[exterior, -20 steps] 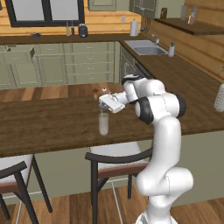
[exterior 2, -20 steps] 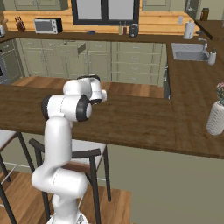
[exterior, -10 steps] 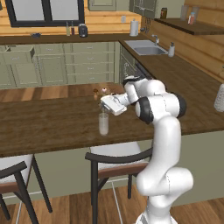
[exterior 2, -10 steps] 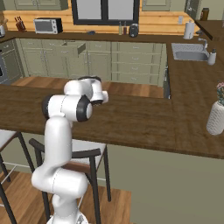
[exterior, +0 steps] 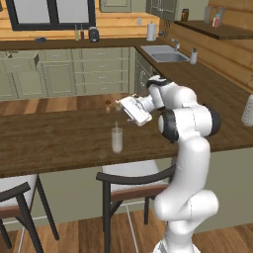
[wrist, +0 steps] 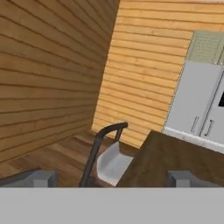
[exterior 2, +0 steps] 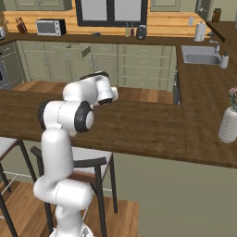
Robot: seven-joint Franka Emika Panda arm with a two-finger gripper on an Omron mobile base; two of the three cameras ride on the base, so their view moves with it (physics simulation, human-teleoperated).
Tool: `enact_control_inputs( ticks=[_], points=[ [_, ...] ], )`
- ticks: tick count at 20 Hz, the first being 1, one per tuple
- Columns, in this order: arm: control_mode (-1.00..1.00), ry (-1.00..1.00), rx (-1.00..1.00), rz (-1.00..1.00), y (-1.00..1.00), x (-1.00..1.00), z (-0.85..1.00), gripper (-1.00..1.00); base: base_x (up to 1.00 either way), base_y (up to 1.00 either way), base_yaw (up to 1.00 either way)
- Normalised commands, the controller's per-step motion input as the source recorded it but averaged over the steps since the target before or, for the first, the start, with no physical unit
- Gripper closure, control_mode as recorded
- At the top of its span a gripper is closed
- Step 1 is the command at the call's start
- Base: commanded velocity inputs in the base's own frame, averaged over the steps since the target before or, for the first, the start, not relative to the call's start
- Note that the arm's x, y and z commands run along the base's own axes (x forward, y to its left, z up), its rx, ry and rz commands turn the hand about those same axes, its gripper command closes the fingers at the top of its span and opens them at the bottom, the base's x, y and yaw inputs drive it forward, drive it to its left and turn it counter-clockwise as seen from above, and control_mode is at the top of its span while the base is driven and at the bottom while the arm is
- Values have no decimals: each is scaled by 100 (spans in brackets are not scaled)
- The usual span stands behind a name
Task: Take a straw from the drawer in front and place it inside the glass cup on the dining counter.
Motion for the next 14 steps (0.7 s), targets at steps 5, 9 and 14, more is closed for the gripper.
enact_control_inputs(
  ticks=[5, 9, 14],
  points=[
    [-100, -53, -17, 0, 0, -91, 81, -100, 0, 0, 0],
    [-100, -61, -34, 0, 13, -100, 41, -100, 0, 0, 0],
    [-100, -47, -41, 0, 18, -98, 9, -100, 0, 0, 0]
  ],
)
